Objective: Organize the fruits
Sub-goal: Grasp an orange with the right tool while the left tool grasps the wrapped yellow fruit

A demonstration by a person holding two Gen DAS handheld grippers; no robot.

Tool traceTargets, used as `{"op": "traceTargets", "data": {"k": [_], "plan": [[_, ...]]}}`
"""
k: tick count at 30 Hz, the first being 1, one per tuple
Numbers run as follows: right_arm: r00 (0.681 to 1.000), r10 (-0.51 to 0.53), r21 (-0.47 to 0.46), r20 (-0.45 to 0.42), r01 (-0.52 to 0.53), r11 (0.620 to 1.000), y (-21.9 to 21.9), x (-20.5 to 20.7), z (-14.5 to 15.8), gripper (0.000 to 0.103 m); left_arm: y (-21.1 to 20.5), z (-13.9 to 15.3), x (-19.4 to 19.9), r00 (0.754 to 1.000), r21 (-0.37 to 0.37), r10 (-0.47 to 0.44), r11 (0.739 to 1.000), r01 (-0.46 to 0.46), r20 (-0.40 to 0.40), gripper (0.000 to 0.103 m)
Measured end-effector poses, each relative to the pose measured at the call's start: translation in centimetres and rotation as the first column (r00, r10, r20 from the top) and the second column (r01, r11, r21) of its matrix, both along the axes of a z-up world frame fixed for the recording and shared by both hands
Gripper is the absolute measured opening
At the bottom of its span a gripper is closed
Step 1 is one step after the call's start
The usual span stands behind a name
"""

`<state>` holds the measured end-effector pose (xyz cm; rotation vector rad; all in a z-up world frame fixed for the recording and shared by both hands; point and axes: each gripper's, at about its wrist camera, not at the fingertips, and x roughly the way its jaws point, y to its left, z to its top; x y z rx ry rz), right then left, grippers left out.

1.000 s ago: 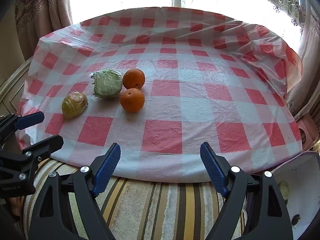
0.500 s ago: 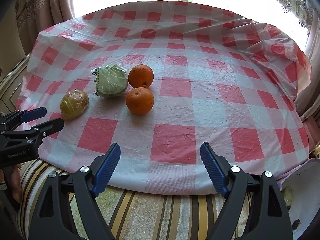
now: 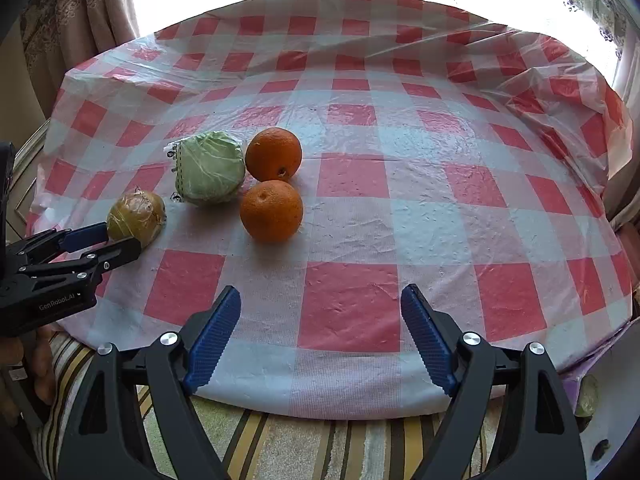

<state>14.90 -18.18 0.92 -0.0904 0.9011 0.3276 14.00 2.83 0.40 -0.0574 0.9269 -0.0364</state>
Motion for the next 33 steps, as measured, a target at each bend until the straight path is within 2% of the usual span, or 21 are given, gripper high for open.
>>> {"op": "traceTargets", "data": {"k": [7, 17, 22, 24, 27, 29, 33], "plan": [[0.999, -0.007, -0.006, 0.036, 0.007, 1.0, 1.1, 1.6, 0.2, 0.084, -0.1, -0.1, 0.5, 1.0, 0.005, -0.008, 1.0, 0.008, 0.011, 0.064], [0.998, 0.008, -0.052, 0.064, -0.004, 0.999, 3.7, 4.1, 0.0, 0.084, -1.1, -0.4, 0.8, 0.999, 0.084, -0.039, 0.996, 0.036, 0.035, 0.062], [0.998, 0.017, -0.067, 0.068, -0.012, 0.998, 4.5, 4.6, -0.2, 0.083, -1.2, -0.5, 0.5, 0.998, 0.089, -0.042, 0.995, 0.038, 0.049, 0.061], [0.997, 0.026, -0.077, 0.072, -0.02, 0.997, 5.0, 4.7, -0.3, 0.08, -1.1, -0.5, 0.4, 0.998, 0.087, -0.043, 0.995, 0.038, 0.053, 0.061], [0.998, 0.031, -0.085, 0.062, -0.025, 0.996, 5.3, 4.9, -0.6, 0.07, -1.1, -0.5, 0.3, 0.997, 0.084, -0.044, 0.996, 0.039, 0.057, 0.061], [0.998, 0.034, -0.083, 0.052, -0.029, 0.996, 5.4, 4.9, -0.8, 0.058, -1.1, -0.5, 0.2, 0.997, 0.082, -0.044, 0.996, 0.039, 0.058, 0.061], [0.996, 0.065, -0.084, 0.055, -0.06, 0.995, 5.8, 4.5, -0.8, 0.042, -1.1, -0.5, 0.0, 0.997, 0.08, -0.043, 0.996, 0.039, 0.06, 0.061]]}}
